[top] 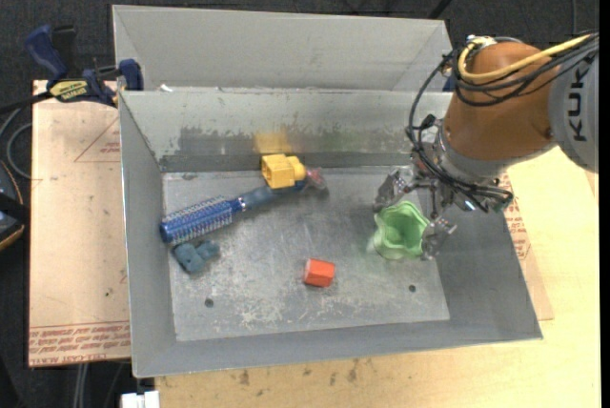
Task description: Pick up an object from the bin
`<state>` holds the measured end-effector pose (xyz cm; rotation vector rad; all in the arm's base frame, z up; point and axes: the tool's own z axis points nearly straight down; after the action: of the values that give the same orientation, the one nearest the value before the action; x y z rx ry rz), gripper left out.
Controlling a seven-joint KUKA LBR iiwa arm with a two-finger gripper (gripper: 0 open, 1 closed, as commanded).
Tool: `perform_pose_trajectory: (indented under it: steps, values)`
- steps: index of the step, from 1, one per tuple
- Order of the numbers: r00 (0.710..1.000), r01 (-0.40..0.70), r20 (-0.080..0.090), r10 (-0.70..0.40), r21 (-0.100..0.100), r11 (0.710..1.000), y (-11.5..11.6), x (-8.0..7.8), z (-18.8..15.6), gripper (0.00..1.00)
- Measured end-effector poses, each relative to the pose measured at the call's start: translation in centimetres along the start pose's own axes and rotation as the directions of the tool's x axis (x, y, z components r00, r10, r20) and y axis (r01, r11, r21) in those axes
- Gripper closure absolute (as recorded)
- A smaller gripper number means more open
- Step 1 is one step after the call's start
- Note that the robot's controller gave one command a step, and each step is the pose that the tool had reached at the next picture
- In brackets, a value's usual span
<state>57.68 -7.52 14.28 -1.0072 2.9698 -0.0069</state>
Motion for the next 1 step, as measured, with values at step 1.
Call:
perform_pose_trajectory:
  steps: [1]
  values:
    - [0.995, -0.099, -0.004, 0.099, -0.004, 0.995, 0.23, -6.84, 7.0, 0.0]
